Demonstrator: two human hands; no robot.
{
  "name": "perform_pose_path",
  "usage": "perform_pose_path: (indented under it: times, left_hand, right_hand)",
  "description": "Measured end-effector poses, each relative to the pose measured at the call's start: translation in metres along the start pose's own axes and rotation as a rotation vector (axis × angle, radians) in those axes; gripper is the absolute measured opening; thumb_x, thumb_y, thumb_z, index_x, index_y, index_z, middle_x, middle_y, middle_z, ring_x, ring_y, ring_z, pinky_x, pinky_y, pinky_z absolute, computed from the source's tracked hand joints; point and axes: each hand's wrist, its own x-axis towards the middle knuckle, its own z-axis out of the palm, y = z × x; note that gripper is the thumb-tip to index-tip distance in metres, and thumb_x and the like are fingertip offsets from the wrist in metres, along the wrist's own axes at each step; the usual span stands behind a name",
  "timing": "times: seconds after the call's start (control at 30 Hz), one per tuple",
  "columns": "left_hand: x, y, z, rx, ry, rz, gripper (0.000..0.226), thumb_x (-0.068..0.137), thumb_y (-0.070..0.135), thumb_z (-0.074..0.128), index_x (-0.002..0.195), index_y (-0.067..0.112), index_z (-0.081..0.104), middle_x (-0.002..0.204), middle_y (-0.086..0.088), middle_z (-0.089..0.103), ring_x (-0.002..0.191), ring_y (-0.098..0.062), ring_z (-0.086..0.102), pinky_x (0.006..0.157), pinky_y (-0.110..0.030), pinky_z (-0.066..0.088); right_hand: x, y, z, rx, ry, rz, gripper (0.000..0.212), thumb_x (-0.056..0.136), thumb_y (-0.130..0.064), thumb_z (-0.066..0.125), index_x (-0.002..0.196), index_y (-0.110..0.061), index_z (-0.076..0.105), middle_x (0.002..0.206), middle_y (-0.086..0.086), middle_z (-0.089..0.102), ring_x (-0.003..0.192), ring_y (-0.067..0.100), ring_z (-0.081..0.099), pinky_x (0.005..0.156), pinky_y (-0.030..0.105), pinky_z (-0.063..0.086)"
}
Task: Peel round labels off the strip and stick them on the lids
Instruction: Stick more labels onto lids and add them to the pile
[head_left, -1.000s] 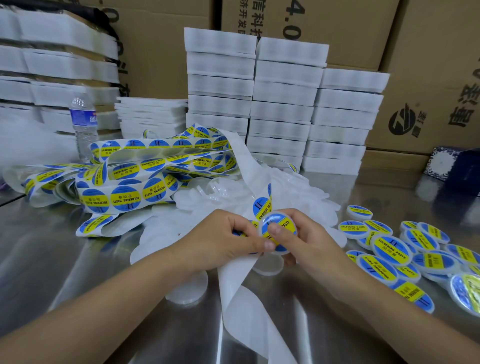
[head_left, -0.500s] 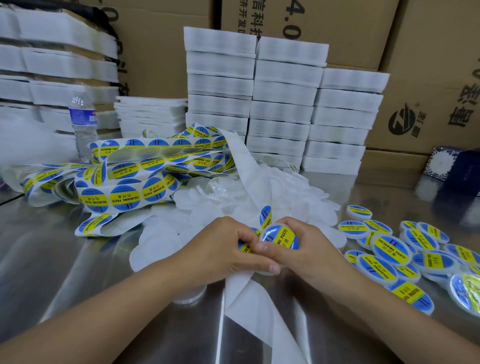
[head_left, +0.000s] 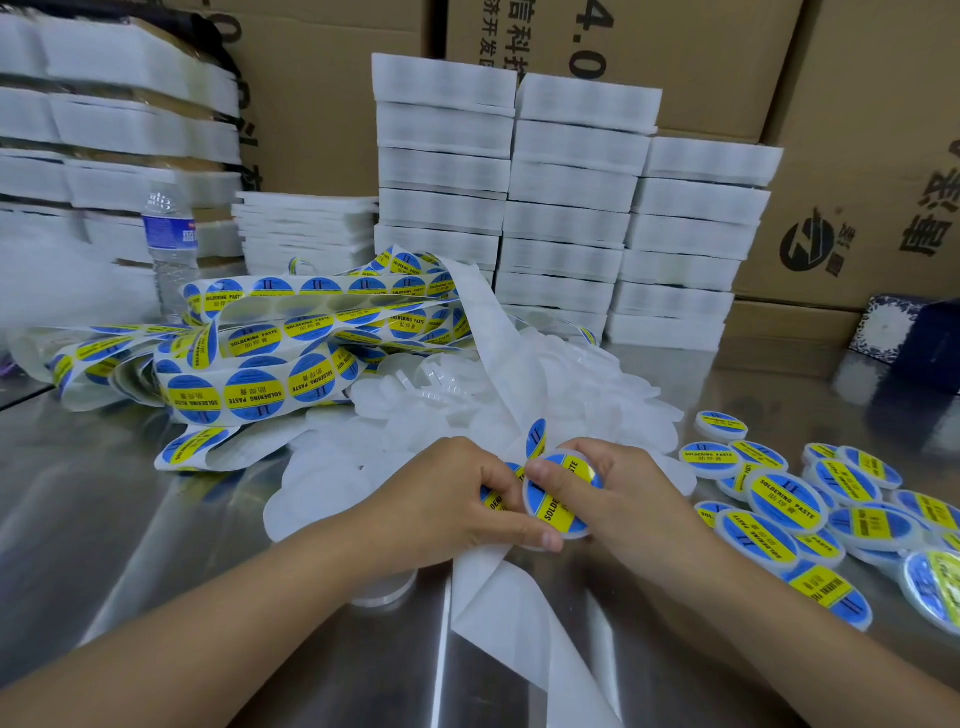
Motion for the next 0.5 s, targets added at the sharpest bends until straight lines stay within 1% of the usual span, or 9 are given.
perform_pose_path:
  times: [0.07,0.17,0.27,0.5]
  left_hand:
    - [-0.0001,-0.0004,0.0004,0.006,-0.005,-0.002,0.041,0.046,0.065,0.074,0.059,0.026,0.071,0.077,-0.014,0.067,0.072,-0.028,0.058,0.074,-0.049,0.05]
    - [0.0001,-0.0011,0.0011,0.008,-0.009,-0.006,0.043,0.045,0.067,0.072,0.059,0.026,0.071,0.079,-0.016,0.067,0.077,-0.033,0.059,0.075,-0.049,0.05]
    - [0.0007,-0.002,0.0013,0.001,-0.019,-0.006,0.045,0.046,0.066,0.073,0.06,0.024,0.071,0.08,-0.018,0.067,0.075,-0.032,0.059,0.076,-0.05,0.05]
    - [0.0016,-0.0038,0.0005,0.006,-0.029,0.0,0.045,0.049,0.065,0.073,0.065,0.022,0.072,0.081,-0.012,0.07,0.082,-0.033,0.062,0.079,-0.049,0.051]
  right_hand:
    - [-0.0006,-0.0002,-0.0004,-0.011,-0.003,-0.004,0.024,0.084,-0.035,0.064,0.06,-0.038,0.067,0.059,-0.013,0.065,0.051,-0.004,0.057,0.049,0.007,0.04]
    - [0.0,0.0004,-0.0009,-0.039,-0.004,-0.003,0.027,0.086,-0.039,0.061,0.062,-0.027,0.065,0.056,-0.011,0.063,0.049,-0.003,0.053,0.049,0.008,0.039]
    - [0.002,0.0028,-0.0012,-0.062,-0.003,0.005,0.032,0.087,-0.042,0.057,0.069,-0.016,0.064,0.055,-0.01,0.061,0.05,-0.002,0.051,0.05,0.01,0.039]
    - [0.0026,0.0039,-0.001,-0.04,-0.008,0.031,0.035,0.089,-0.042,0.053,0.07,-0.015,0.064,0.057,-0.008,0.062,0.052,0.001,0.053,0.052,0.013,0.041]
